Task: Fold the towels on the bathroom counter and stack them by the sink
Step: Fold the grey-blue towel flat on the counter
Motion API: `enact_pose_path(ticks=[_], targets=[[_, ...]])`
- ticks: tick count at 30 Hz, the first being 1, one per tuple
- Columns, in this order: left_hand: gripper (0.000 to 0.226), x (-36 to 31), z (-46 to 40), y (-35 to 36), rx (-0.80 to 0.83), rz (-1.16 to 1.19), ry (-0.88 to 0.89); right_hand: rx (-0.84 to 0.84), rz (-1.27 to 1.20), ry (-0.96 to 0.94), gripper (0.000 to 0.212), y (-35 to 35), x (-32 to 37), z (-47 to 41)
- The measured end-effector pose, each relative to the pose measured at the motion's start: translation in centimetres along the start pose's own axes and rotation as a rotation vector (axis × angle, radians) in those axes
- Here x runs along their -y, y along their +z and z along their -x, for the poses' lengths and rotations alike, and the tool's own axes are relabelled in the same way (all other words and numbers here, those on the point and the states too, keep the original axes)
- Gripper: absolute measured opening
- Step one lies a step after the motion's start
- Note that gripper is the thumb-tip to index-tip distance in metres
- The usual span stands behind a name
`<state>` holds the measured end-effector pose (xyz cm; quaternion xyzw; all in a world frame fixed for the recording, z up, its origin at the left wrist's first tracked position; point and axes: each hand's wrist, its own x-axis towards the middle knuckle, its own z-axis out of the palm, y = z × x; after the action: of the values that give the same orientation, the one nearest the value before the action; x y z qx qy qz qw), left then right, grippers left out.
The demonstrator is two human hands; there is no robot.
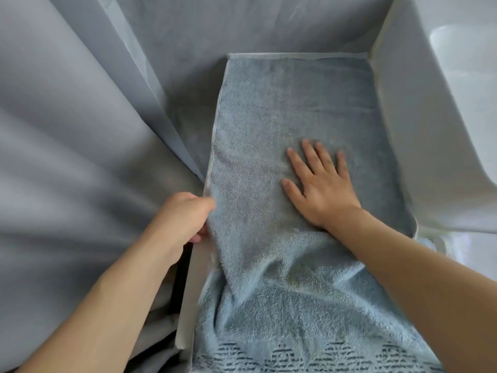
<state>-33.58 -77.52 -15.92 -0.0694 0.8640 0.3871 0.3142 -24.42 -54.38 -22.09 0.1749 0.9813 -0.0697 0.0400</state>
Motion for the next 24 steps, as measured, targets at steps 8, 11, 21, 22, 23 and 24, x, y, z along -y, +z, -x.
enact_pose_path(ticks=[8,11,21,22,23,24], targets=[[0.009,-0.8,1.4,0.5,0.235,0.356,-0.092,-0.011,0.006,0.004,0.07,0.0,-0.2,-0.1],[0.031,-0.8,2.5,0.0,0.352,0.557,-0.022,-0.01,0.003,0.005,0.069,-0.1,-0.2,-0.1],[0.022,0.2,4.4,-2.9,0.629,-0.044,-0.174,-0.001,0.018,0.006,0.067,0.0,-0.3,-0.2],[0.017,0.6,4.2,-2.9,0.554,-0.056,-0.18,-0.003,0.022,0.007,0.067,0.0,-0.3,-0.2],[0.014,1.0,4.1,-2.9,0.483,-0.095,-0.174,-0.006,0.023,0.006,0.067,0.0,-0.3,-0.1],[0.014,1.3,4.2,-2.9,0.416,-0.181,-0.151,-0.008,0.022,0.006,0.067,0.1,-0.3,-0.1]])
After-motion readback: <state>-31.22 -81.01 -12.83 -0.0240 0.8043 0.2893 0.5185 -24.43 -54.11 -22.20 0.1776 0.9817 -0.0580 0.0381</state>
